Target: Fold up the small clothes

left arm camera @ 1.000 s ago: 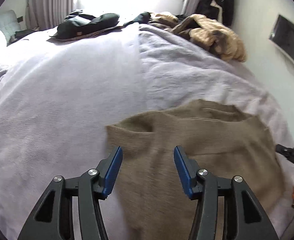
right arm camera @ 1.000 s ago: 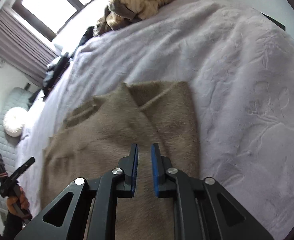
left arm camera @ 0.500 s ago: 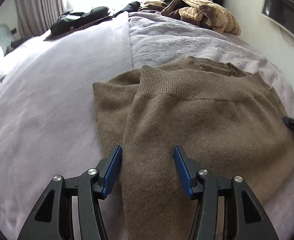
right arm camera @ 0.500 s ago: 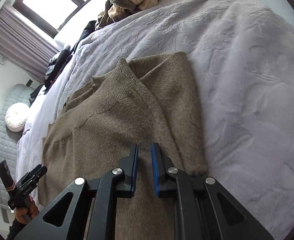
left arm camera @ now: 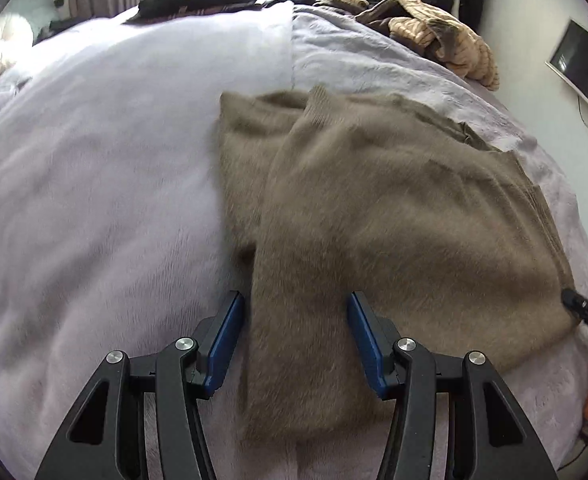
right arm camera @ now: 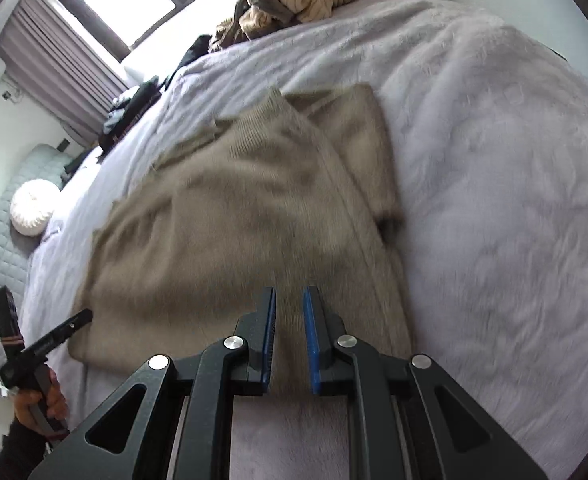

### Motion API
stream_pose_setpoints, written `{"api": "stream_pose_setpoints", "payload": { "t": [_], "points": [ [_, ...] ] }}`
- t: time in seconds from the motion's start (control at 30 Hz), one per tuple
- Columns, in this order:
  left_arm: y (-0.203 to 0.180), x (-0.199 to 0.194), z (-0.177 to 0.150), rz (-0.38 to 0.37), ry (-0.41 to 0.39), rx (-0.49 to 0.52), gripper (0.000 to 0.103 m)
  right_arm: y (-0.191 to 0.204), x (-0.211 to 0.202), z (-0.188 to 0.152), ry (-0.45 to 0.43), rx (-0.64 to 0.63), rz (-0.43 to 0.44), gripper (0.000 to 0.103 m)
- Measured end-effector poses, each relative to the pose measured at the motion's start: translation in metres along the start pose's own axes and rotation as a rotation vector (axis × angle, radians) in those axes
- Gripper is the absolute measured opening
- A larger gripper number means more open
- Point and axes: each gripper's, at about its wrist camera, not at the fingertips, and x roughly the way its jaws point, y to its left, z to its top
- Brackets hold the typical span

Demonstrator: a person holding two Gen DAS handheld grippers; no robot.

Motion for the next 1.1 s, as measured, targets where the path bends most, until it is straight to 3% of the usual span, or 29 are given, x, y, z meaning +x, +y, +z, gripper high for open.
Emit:
{"api": "stream_pose_setpoints", "payload": {
  "t": [0.3,0.37,0.47,0.67,0.83,1.1],
  "points": [
    [0.005,-0.008,-0.019,0.000,-0.023,-0.031,0.056,0.000,0.002,-0.011,-0.046,-0.013,-0.019,0.016],
    [0.008,-0.009,-0.021,0.001,-0.025,-0.053,0.067,0.001,0.000,-0.013,-0.047,-0.007,-0.022,0.016],
    [0.009,-0.013,-0.026,0.000,-0.027,-0.057,0.067,0.001,-0.005,-0.015,-0.047,0.006,-0.020,0.018],
    [0.011,-0.024,-0.033,-0.007,-0.029,-0.070,0.067,0.006,-0.018,-0.024,-0.054,0.022,-0.024,0.026],
    [0.008,-0.036,-0.040,-0.017,-0.036,-0.051,0.067,0.011,-0.031,-0.030,-0.055,0.034,-0.008,0.041],
    [-0.005,-0.061,-0.045,-0.039,-0.075,-0.023,0.067,0.026,-0.050,-0.038,-0.052,0.030,0.016,0.047]
  ]
}}
